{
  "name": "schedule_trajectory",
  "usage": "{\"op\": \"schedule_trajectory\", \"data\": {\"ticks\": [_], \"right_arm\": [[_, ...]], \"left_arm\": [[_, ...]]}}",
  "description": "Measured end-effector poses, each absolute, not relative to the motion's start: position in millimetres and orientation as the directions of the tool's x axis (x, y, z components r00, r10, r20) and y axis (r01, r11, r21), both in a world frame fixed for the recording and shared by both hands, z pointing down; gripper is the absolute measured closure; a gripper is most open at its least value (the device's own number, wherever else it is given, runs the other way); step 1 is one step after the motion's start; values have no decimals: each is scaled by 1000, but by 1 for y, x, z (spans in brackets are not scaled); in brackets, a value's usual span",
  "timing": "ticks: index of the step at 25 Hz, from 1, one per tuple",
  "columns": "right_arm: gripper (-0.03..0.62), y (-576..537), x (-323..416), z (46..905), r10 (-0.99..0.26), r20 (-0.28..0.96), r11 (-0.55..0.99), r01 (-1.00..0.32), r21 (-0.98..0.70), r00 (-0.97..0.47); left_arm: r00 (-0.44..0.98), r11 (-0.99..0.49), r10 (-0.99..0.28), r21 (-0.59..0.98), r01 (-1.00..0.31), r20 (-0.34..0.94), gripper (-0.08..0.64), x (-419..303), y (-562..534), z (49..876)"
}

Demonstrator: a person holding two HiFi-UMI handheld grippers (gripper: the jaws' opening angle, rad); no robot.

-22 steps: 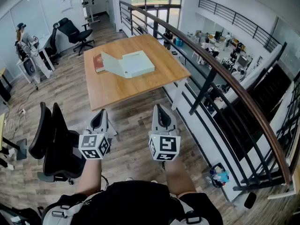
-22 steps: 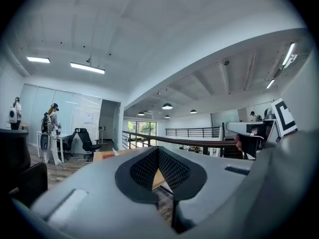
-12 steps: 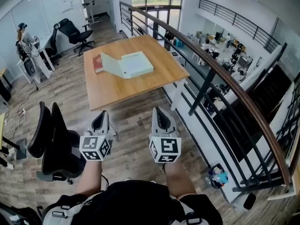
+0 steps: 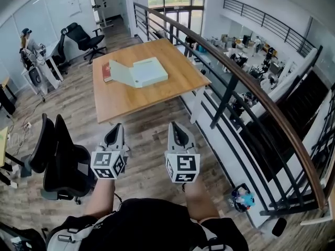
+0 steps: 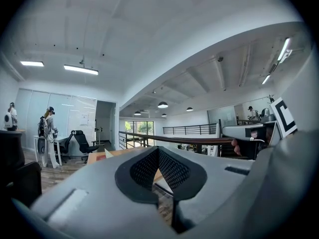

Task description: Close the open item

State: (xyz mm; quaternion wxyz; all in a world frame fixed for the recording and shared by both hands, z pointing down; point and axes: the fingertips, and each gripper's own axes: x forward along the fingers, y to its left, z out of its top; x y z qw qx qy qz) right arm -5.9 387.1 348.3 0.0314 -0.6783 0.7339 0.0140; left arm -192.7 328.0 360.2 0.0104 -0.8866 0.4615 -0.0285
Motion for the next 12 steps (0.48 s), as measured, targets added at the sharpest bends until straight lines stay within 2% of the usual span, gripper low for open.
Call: {"op": "schedule_trajectory", "data": {"ticks": [12], "right_arm": [[589, 391, 32, 354, -994, -63, 88, -995, -43, -85]], "left_arm": [[562, -566, -824, -56, -823, 72, 561, -154, 334, 371]]}}
